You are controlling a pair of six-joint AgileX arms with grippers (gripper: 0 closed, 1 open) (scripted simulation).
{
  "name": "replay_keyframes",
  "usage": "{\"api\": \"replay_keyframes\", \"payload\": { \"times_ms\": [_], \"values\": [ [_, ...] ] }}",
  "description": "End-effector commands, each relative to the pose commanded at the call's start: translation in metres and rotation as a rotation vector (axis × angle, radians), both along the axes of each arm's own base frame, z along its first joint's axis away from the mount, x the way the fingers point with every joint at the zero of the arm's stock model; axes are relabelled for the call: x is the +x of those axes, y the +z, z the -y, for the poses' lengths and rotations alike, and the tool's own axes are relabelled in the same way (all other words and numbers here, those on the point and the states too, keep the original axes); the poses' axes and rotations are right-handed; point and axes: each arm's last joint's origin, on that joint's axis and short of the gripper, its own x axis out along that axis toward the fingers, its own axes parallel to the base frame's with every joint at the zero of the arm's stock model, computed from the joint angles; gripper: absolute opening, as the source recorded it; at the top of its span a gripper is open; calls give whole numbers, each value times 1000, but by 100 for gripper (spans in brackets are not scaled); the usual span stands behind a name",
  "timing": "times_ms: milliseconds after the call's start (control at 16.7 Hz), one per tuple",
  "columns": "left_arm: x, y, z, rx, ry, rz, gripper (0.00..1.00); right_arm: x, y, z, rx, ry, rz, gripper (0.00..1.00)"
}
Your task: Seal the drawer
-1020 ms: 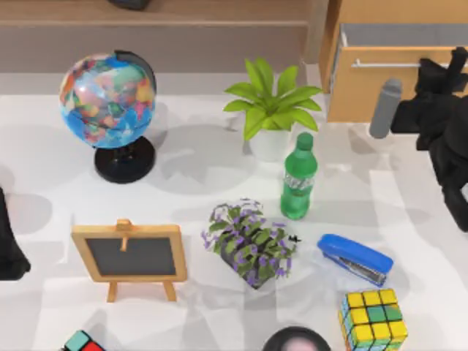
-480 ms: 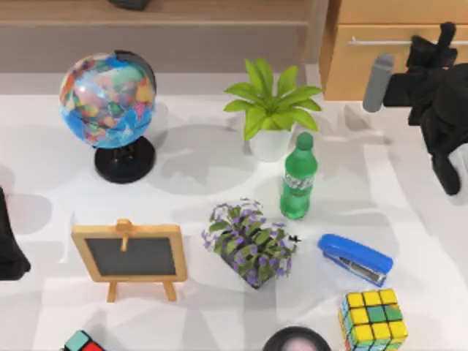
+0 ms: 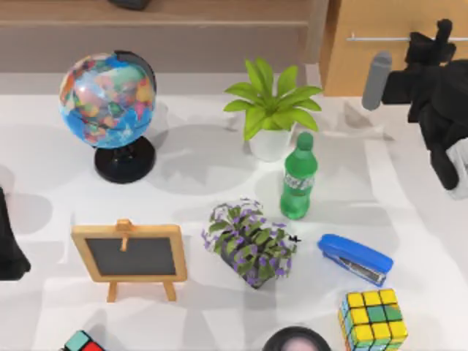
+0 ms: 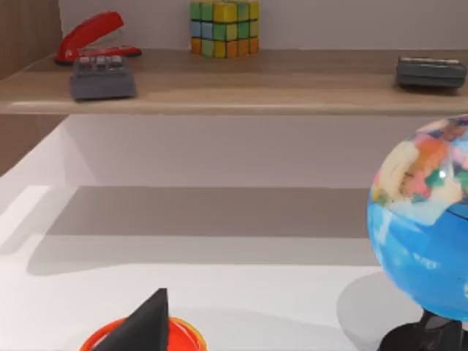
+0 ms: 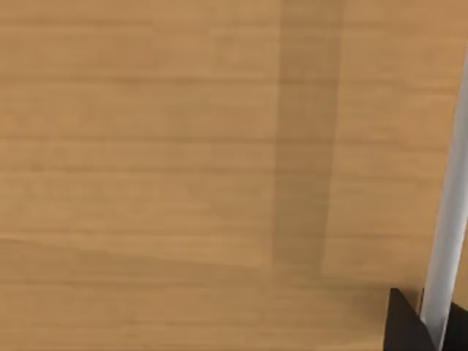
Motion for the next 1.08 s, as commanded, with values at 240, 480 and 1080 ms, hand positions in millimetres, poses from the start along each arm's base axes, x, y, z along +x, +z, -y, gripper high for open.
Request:
{"api": "replay_keyframes", "payload": {
  "times_ms": [240, 480, 1080],
  "values": [
    [0, 0, 0, 0, 0, 0, 100, 0, 0, 0, 0, 0, 0, 38],
    [0, 0, 0, 0, 0, 0, 100, 0, 0, 0, 0, 0, 0, 68],
    [0, 0, 0, 0, 0, 0, 100, 0, 0, 0, 0, 0, 0, 100]
  ]
}}
